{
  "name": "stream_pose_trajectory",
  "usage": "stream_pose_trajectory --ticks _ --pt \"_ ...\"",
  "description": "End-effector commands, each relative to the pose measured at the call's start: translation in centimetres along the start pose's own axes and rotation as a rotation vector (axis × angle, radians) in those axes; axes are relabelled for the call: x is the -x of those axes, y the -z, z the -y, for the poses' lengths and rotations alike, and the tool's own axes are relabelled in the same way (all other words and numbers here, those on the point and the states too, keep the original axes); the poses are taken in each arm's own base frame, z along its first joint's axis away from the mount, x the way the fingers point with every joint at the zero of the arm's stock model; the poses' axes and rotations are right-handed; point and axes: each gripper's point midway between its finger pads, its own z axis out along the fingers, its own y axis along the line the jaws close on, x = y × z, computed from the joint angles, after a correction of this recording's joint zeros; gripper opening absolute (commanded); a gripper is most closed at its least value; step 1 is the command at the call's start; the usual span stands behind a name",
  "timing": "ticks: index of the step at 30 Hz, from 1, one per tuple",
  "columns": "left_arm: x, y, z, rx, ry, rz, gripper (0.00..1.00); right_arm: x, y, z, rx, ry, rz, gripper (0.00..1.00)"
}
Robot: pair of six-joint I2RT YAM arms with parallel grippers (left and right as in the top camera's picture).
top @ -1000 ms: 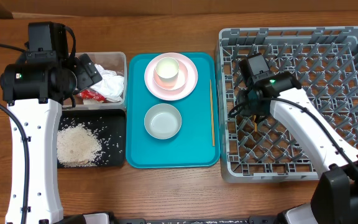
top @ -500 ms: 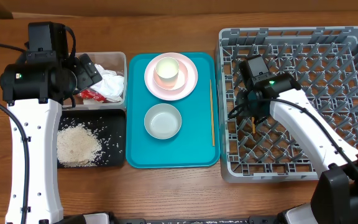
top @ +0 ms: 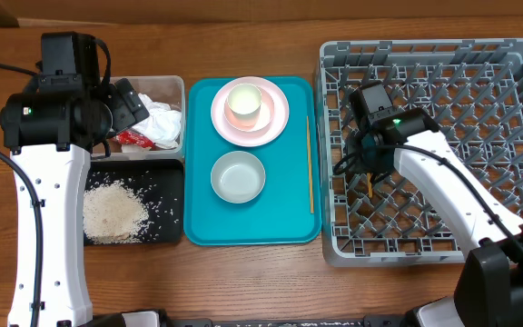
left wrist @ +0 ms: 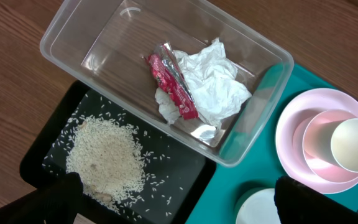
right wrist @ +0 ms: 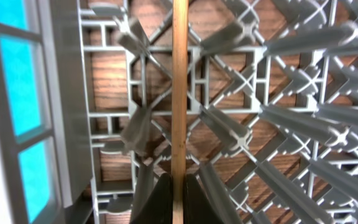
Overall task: Sort waste into correct bins and load items into the dishwasher
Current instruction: 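Open the right gripper to leave the chopstick in the rack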
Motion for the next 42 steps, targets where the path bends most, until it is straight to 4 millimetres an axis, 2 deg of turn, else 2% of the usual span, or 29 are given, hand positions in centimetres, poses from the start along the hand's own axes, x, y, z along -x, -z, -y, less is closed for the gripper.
stream_pose_trajectory --ticks 1,6,16,20,23,25,26,28,33,38,42 --pt "0.1 0.0 0.0 0.0 0.005 0.001 1.0 -0.4 -0.3 0.1 0.005 -0.003 -0.002 0.04" --pt "0.1 0.0 0.0 0.0 0.005 0.001 1.0 -0.8 -0.9 -0.1 0.015 -0.001 -0.008 0.05" --pt "0.1 0.0 0.0 0.0 0.005 0.001 1.0 -1.1 -0.8 -0.4 0.033 0.0 -0.022 0.2" --pt "0.1 0.0 0.0 0.0 0.005 0.001 1.0 -1.2 0.1 -0.2 0.029 0.002 -0.04 0.22" --pt "0.1 0.0 0.0 0.0 0.005 0.001 1.0 -0.9 1.6 -0.8 0.067 0.001 -0.052 0.22" --pt "0.1 0.0 0.0 0.0 0.005 0.001 1.0 -0.5 2.7 -2.0 0.139 -0.001 -0.056 0.22" --pt "0.1 0.0 0.0 -0.001 0.005 0.001 1.0 0.0 3.8 -3.8 0.243 -0.001 -0.053 0.23" --pt "0.1 0.0 0.0 -0.001 0.005 0.001 1.0 0.4 4.9 -5.8 0.363 0.001 -0.05 0.23" --pt "0.1 0.0 0.0 0.0 0.005 0.001 1.0 1.1 6.8 -9.8 0.587 0.02 -0.034 0.23" --pt "0.1 0.0 0.0 0.0 0.005 0.001 1.0 1.5 7.3 -12.4 0.601 0.019 0.007 0.23" --pt "0.1 0.0 0.0 0.0 0.005 0.001 1.0 1.6 6.9 -13.5 0.494 -0.013 0.063 0.23"
